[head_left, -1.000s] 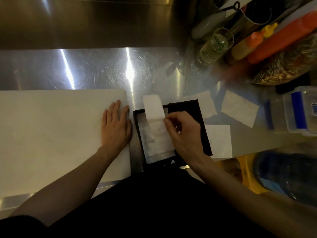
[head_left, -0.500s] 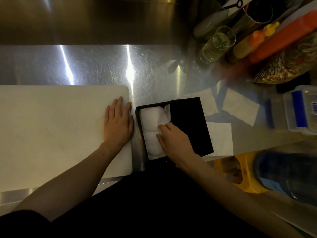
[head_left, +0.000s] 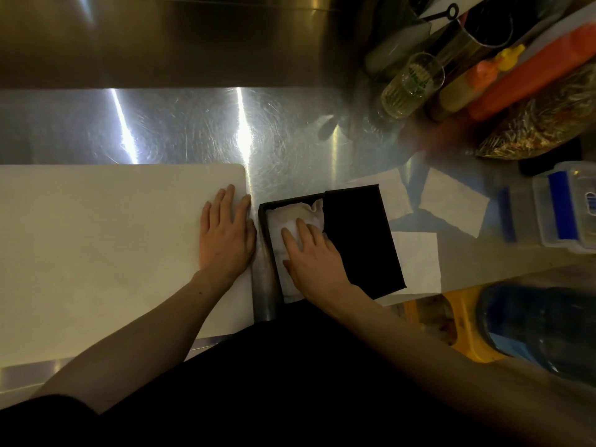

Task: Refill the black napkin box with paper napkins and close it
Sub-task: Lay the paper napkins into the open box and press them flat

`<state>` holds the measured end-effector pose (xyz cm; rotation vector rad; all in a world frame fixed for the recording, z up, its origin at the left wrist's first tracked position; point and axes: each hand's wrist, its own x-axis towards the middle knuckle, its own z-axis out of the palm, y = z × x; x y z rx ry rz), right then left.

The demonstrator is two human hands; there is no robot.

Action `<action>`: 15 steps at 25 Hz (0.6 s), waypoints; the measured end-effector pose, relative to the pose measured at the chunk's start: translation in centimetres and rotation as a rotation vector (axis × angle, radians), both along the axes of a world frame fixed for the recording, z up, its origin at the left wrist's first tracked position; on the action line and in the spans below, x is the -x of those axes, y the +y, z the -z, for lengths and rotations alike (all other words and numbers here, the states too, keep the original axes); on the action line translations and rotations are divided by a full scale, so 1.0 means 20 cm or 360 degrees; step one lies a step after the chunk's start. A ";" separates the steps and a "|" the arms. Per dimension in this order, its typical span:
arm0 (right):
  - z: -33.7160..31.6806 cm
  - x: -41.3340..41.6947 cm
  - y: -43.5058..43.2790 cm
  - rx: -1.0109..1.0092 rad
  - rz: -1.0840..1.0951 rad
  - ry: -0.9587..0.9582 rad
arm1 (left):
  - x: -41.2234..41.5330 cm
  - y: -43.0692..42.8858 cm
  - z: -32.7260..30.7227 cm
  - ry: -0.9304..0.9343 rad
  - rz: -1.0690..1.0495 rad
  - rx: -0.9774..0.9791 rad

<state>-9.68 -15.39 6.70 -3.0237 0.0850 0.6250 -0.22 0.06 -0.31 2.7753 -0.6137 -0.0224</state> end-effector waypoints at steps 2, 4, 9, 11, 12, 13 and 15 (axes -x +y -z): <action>0.05 0.01 -0.02 0.0018 -0.0035 0.0062 | 0.00 0.00 0.00 0.0016 -0.0004 -0.0001; 0.06 0.02 -0.02 -0.0003 -0.0046 0.0057 | 0.00 0.00 0.00 0.0025 -0.0001 -0.0002; 0.00 0.00 -0.02 -0.0181 0.0030 -0.0022 | 0.00 0.00 -0.02 0.0044 0.0004 -0.0011; -0.07 -0.02 -0.06 -0.0353 0.0081 -0.0226 | 0.00 0.00 -0.03 0.0075 0.0010 -0.0010; -0.11 -0.03 -0.09 -0.0454 0.0110 -0.0348 | 0.00 0.00 -0.04 0.0084 0.0008 -0.0011; -0.14 -0.04 -0.13 -0.0538 0.0137 -0.0472 | 0.00 0.00 -0.05 0.0085 0.0005 -0.0012; -0.18 -0.05 -0.24 -0.0621 0.0186 -0.0674 | 0.00 0.00 -0.06 0.0084 -0.0001 -0.0013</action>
